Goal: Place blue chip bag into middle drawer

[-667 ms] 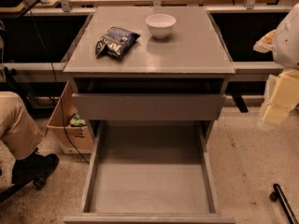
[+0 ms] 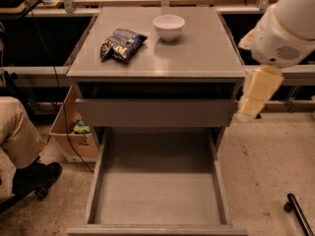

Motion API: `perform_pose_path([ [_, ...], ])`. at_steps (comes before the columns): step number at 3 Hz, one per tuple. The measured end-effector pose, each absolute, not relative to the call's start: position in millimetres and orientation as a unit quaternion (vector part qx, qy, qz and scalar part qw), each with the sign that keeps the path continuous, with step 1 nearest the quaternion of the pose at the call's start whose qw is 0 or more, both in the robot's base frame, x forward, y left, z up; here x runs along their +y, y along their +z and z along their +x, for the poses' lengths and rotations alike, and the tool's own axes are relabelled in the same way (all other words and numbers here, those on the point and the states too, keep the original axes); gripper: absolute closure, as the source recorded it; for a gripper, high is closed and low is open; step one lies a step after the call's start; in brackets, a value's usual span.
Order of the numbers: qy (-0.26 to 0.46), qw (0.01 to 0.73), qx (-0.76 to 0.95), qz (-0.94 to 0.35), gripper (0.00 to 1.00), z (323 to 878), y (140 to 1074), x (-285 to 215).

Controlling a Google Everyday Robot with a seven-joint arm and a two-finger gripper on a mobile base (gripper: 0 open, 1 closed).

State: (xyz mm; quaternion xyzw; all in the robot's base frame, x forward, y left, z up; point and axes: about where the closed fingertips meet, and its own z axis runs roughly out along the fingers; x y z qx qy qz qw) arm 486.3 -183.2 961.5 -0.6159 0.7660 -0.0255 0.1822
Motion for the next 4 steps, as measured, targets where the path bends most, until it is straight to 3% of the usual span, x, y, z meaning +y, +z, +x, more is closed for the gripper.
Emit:
perform_pose_path([
  [2, 0.004, 0.245, 0.726, -0.642, 0.00, 601.1, 932.1, -88.8],
  [3, 0.017, 0.269, 0.711, -0.650, 0.00, 630.9, 926.8, -47.6],
  [4, 0.017, 0.269, 0.711, -0.650, 0.00, 630.9, 926.8, -47.6],
])
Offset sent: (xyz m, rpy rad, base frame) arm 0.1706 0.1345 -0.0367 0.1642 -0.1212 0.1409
